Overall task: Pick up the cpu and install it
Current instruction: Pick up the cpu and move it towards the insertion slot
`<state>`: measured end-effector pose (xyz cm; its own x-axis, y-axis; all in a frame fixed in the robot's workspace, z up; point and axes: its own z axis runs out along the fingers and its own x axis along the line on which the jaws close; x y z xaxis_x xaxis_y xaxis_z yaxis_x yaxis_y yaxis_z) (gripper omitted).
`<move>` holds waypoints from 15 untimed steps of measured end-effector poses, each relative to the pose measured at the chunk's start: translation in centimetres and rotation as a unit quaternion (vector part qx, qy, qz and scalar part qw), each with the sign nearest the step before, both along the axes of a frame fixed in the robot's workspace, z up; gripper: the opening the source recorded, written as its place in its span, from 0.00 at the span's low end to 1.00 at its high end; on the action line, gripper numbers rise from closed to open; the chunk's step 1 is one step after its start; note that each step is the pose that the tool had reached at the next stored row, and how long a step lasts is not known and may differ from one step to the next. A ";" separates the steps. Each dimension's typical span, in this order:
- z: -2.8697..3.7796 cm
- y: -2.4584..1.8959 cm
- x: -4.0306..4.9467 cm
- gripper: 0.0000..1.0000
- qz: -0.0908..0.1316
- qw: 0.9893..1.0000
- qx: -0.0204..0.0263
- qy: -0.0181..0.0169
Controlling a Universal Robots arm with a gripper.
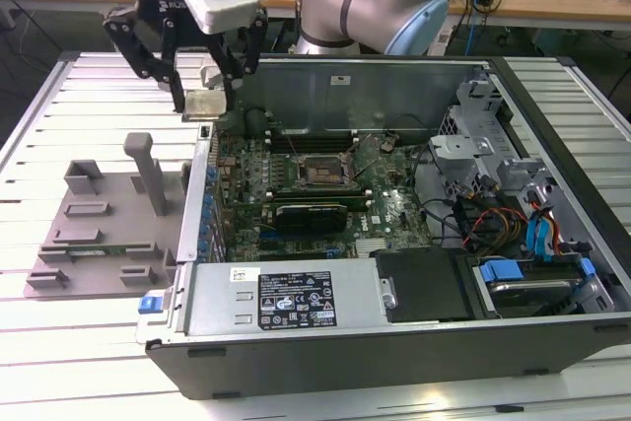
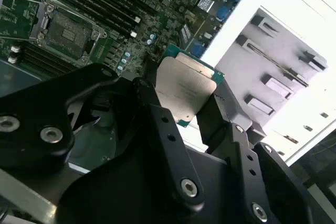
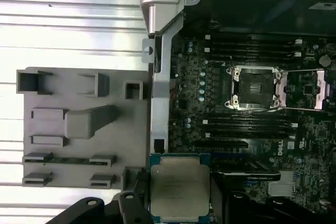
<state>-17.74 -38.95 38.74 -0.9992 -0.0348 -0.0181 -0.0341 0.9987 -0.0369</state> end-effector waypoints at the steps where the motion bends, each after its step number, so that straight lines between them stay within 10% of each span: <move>1: -1.34 0.00 1.18 0.55 0.000 1.000 0.000 0.000; 15: -3.95 0.00 3.47 0.55 0.000 1.000 0.000 0.000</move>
